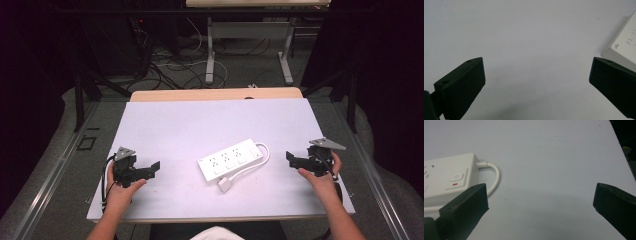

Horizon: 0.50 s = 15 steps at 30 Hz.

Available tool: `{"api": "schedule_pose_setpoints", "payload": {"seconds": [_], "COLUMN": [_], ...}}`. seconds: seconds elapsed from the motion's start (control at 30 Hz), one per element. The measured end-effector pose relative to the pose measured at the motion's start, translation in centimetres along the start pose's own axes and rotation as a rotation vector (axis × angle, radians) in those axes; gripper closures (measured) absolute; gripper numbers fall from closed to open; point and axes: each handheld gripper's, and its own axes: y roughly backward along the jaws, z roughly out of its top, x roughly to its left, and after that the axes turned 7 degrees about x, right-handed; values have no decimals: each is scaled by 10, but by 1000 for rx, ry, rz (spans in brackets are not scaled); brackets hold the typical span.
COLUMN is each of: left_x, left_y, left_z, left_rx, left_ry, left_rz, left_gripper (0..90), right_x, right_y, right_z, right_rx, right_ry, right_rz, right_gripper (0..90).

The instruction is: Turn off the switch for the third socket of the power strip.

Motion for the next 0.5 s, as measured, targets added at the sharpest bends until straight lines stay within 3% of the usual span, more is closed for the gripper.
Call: {"api": "schedule_pose_setpoints", "payload": {"seconds": [0.07, 0.23, 0.5], "left_x": [-1, -5, -14], "left_y": [3, 9, 16], "left_z": [1, 3, 6], "left_rx": [-10, -45, -58], "left_ry": [2, -15, -36], "left_rz": [-12, 3, -47], "left_gripper": [6, 6, 5], "right_x": [4, 13, 22], "right_y": [2, 3, 6], "right_z": [-1, -2, -6], "right_rx": [-18, -27, -61], "right_ry": [11, 48, 67], "right_rz": [44, 71, 128], "right_gripper": [0, 0, 0]}}
